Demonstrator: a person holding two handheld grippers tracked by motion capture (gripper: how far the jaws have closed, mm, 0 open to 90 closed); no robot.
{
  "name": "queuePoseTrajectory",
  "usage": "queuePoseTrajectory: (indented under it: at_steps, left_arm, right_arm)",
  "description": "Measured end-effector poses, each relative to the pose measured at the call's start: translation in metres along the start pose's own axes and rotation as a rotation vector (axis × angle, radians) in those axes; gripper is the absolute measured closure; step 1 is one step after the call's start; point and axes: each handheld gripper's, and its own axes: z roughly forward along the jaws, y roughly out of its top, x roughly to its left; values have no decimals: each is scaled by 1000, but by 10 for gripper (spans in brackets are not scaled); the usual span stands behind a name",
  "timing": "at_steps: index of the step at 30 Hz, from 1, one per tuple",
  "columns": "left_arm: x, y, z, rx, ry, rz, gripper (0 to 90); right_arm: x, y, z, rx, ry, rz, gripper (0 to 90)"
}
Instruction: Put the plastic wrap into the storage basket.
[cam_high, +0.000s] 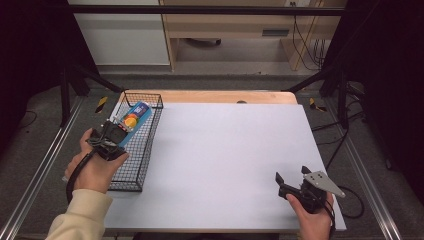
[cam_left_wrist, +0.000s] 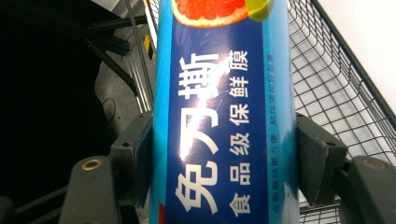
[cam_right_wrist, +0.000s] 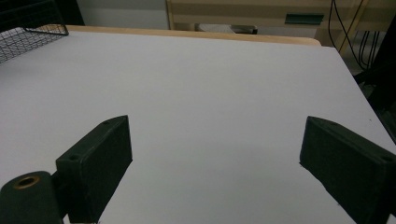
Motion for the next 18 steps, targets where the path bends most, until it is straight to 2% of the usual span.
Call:
queuePoseTrajectory:
  at_steps: [8,9,11,14,18]
  left_arm:
    - [-2,-2,11,49,-10,-2,322]
    - [-2,-2,13,43,-23,6,321]
    - [-3,-3,14,69,-2,5,321]
    - [-4,-5,18,72,-9,-6,321]
    - [-5,-6,21,88,-14,0,321]
  right_arm:
    - [0,0,0,0,0,1,97]
    - [0,0,0,-1,0,1,98]
    - [0,0,-1,-1,2,4,98]
    - [0,0,0,0,2,3,98]
    - [0,0,0,-2,1,1,99]
